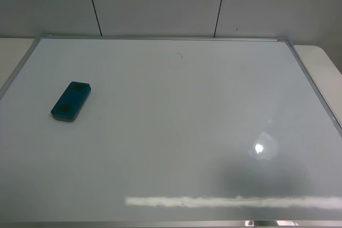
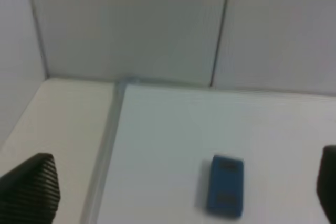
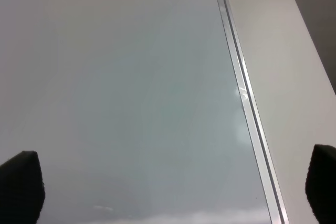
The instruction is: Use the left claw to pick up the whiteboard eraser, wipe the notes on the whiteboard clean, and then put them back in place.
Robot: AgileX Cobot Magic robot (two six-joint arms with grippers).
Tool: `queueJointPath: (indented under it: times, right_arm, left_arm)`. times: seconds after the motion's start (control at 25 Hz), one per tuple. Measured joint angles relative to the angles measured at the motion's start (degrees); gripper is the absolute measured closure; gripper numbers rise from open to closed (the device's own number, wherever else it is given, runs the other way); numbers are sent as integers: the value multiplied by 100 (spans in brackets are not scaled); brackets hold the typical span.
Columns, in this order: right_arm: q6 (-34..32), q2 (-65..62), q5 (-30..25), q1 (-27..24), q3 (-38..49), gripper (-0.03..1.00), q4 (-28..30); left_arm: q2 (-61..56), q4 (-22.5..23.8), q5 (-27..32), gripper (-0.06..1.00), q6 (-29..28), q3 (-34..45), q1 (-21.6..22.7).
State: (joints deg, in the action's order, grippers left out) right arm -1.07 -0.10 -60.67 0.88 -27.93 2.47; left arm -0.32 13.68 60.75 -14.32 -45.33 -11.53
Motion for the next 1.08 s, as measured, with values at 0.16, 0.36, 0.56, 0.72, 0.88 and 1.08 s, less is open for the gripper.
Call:
queueJointPath:
  times: [0.16, 0.36, 0.56, 0.72, 0.88, 1.08]
  right_arm:
    - [0, 0, 0, 0, 0, -3, 0]
    - [0, 0, 0, 0, 0, -3, 0]
    - [0, 0, 0, 0, 0, -3, 0]
    - [0, 0, 0, 0, 0, -3, 0]
    - [0, 0, 0, 0, 0, -3, 0]
    - [0, 0, 0, 0, 0, -3, 0]
  left_arm:
    - [0, -105, 407, -5, 0, 341, 482]
    - [0, -468, 431, -5, 15, 1104, 940]
    - [5, -731, 87, -5, 250, 1558, 961]
    - [5, -791, 39, -5, 711, 1579, 961]
    - [5, -867, 24, -5, 935, 1614, 961]
    - [5, -914, 24, -5, 825, 1614, 961]
